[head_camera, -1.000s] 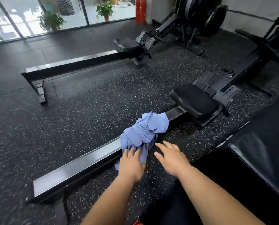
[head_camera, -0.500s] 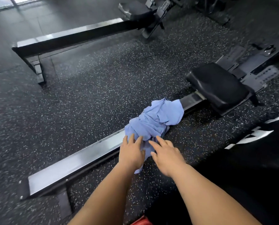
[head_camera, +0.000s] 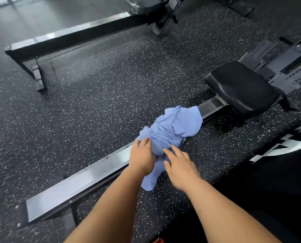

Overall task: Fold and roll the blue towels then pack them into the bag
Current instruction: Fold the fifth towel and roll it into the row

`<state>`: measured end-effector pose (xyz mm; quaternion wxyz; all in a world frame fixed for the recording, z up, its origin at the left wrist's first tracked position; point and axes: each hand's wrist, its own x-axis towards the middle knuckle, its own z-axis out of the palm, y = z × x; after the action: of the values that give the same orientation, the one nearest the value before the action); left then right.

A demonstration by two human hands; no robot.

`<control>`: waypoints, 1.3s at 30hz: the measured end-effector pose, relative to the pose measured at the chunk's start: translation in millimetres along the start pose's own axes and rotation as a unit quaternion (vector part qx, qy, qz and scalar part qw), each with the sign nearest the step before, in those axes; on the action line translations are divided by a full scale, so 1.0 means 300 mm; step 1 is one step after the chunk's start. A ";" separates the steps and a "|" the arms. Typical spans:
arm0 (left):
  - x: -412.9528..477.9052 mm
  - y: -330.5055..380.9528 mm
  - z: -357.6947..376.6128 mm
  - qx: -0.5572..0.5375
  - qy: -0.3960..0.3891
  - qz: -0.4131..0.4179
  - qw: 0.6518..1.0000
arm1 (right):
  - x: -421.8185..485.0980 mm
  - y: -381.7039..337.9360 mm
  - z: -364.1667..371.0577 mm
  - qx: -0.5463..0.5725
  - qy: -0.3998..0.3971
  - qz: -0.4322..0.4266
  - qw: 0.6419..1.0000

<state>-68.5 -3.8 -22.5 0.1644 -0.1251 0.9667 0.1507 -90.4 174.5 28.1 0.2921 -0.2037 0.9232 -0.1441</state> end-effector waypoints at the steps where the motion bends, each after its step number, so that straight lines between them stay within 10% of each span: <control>1: -0.007 0.001 -0.008 -0.026 0.013 -0.003 1.000 | -0.004 0.002 -0.002 0.004 -0.001 0.001 1.000; 16: -0.229 0.066 -0.386 -0.416 0.086 0.022 0.905 | -0.215 -0.061 -0.195 0.067 0.031 -0.085 0.994; 31: -0.583 0.449 -0.754 -0.506 0.084 0.157 0.844 | -0.595 -0.116 -0.571 0.265 0.331 -0.013 0.905; 39: -0.639 0.667 -0.774 -0.379 0.149 0.231 0.884 | -0.880 0.012 -0.784 0.263 0.418 -0.076 0.866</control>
<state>-16.7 140.7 304.9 -0.0806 0.0282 0.8505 0.5190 -35.1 333.8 339.0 -0.0900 -0.1099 0.8684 -0.4750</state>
